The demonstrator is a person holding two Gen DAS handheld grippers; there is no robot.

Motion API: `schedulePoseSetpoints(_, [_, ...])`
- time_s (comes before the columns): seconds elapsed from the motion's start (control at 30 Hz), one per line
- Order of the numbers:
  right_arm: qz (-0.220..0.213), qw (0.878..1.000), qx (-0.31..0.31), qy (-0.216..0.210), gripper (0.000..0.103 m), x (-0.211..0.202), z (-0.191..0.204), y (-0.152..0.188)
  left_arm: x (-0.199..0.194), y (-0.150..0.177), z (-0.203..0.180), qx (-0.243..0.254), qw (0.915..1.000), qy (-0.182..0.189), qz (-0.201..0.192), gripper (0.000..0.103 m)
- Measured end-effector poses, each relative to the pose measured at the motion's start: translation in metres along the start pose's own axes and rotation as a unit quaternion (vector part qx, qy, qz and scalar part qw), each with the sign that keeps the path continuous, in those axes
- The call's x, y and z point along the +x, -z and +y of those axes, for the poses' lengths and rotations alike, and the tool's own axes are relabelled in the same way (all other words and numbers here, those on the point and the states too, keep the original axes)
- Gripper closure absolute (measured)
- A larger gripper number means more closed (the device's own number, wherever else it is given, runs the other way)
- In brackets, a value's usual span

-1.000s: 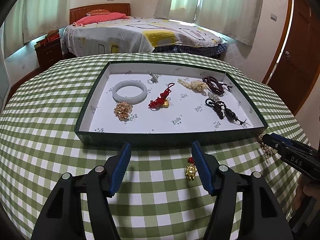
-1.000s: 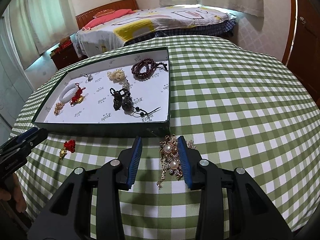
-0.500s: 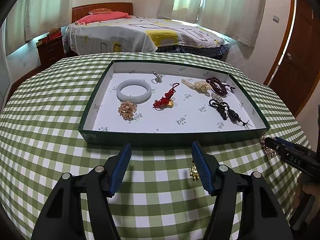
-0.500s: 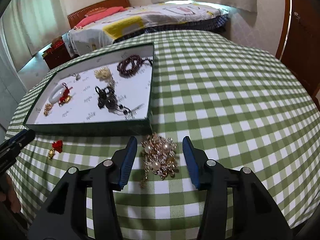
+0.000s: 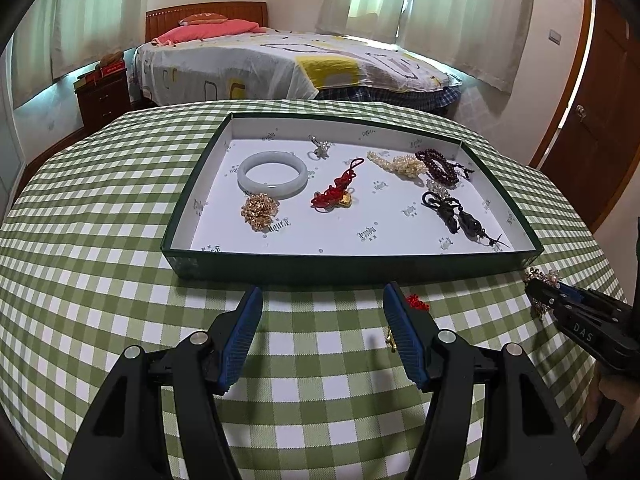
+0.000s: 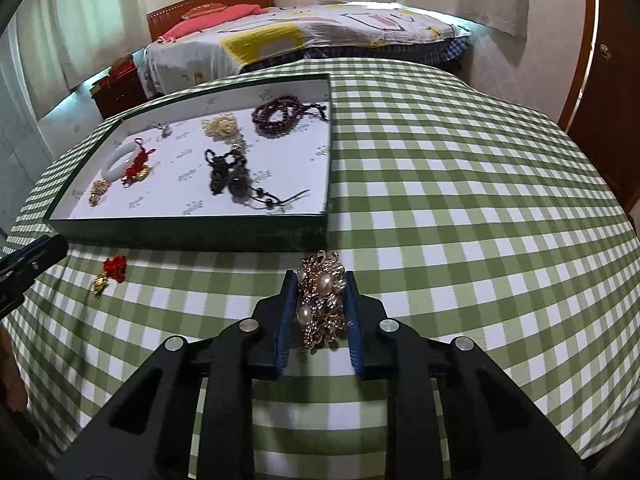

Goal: Organize jewelry
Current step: 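Lower the right gripper onto the gold-and-pearl brooch and close, then close the left gripper on the gold charm with red tassel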

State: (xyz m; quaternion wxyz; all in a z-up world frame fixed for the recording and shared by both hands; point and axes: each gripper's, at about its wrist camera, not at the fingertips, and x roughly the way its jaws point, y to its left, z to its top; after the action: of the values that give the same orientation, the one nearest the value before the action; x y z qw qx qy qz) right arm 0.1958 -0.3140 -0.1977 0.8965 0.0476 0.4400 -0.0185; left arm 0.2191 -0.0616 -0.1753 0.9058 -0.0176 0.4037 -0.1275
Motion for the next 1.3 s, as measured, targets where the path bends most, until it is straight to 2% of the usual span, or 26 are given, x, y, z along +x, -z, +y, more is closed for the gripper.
schedulePoseSetpoints(0.2, [0.000, 1.000, -0.011, -0.008, 0.081, -0.003, 0.009, 0.001, 0.002, 0.001, -0.005, 0.006, 1.0000, 0.002, 0.003, 0.042])
schedulePoseSetpoints(0.43, [-0.006, 1.000, -0.031, 0.001, 0.081, -0.010, 0.014, -0.001, 0.008, 0.002, -0.019, 0.022, 0.9996, 0.010, 0.011, 0.042])
schedulePoseSetpoints(0.7, [-0.004, 1.000, -0.023, -0.009, 0.081, -0.009, 0.012, 0.000, 0.017, 0.002, -0.037, 0.048, 0.9985, 0.022, 0.014, 0.042])
schedulePoseSetpoints(0.77, [-0.003, 1.000, -0.022, -0.011, 0.081, -0.008, 0.012, 0.000, 0.023, 0.003, -0.042, 0.055, 0.9979, 0.028, 0.021, 0.047])
schedulePoseSetpoints(0.87, [-0.002, 1.000, -0.020, -0.014, 0.081, -0.007, 0.012, 0.000, 0.032, 0.004, -0.047, 0.062, 0.9968, 0.035, 0.034, 0.059])
schedulePoseSetpoints(1.03, [0.001, 1.000, -0.015, -0.020, 0.081, -0.005, 0.011, 0.001, 0.035, 0.004, -0.048, 0.066, 0.9960, 0.047, 0.038, 0.088])
schedulePoseSetpoints(1.3, [0.000, 1.000, -0.012, -0.028, 0.081, -0.005, 0.014, 0.002, 0.025, 0.007, -0.047, 0.070, 0.9956, 0.058, 0.023, 0.091])
